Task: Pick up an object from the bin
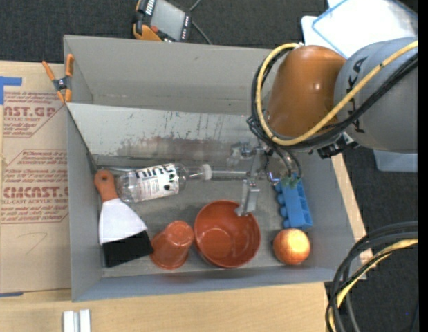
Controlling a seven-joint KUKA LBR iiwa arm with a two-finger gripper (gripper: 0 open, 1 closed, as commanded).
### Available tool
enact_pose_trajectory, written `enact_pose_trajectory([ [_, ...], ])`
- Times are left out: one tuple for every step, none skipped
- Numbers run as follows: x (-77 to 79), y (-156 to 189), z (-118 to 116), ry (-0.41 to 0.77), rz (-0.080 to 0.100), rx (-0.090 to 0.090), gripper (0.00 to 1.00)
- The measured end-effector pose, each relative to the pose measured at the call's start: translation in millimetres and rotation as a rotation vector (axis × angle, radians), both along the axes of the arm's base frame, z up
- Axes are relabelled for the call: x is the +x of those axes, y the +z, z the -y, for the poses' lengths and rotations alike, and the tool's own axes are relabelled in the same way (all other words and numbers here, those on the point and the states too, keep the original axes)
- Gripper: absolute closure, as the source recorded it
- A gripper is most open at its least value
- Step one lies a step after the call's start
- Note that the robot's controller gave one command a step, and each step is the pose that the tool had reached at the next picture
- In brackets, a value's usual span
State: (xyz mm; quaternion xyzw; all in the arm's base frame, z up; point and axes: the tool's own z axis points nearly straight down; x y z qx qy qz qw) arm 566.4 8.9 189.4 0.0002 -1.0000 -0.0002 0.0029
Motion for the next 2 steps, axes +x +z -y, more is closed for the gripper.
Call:
enact_pose_trajectory([
  [1.8,4,0,0.000,0.008,0.000,0.00],
  [0.0,-47,2,0.338,0.004,0.002,0.00],
])
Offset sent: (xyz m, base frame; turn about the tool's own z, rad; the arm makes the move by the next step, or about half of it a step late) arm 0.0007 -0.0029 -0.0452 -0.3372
